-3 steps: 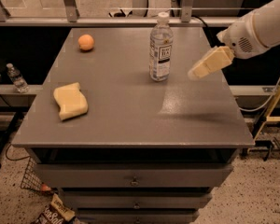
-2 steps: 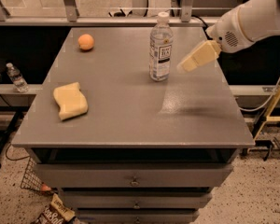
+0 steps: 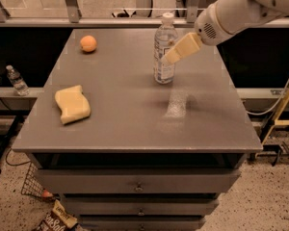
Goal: Move blue plastic bottle near sponge
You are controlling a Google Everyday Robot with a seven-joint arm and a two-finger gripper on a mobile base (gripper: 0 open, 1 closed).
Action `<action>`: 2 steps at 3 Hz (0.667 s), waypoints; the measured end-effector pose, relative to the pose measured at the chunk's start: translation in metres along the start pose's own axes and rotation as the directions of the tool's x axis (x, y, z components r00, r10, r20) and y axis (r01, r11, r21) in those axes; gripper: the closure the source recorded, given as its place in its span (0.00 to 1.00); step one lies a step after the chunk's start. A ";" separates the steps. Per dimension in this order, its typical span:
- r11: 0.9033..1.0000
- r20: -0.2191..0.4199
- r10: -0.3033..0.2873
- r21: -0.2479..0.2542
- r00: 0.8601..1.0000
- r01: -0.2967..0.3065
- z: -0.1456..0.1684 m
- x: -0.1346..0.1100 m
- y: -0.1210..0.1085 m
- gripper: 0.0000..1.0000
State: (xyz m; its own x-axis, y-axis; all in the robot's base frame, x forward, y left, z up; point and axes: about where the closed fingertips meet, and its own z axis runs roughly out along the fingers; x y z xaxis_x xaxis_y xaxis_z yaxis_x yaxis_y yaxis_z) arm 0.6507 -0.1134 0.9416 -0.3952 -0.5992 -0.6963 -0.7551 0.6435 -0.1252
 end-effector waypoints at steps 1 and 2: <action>0.999 0.005 0.038 -0.023 0.999 -0.038 0.012 -0.020 0.006 0.00; 0.996 0.002 0.062 -0.060 0.998 -0.062 0.020 -0.034 0.013 0.00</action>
Offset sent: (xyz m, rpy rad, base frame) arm 0.0187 0.0548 0.0132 0.0913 0.1007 0.0016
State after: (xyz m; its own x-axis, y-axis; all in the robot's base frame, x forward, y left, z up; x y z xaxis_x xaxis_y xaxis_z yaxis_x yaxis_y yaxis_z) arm 0.6644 -0.0751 0.9490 -0.4404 -0.5567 -0.7043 -0.7588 0.6501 -0.0393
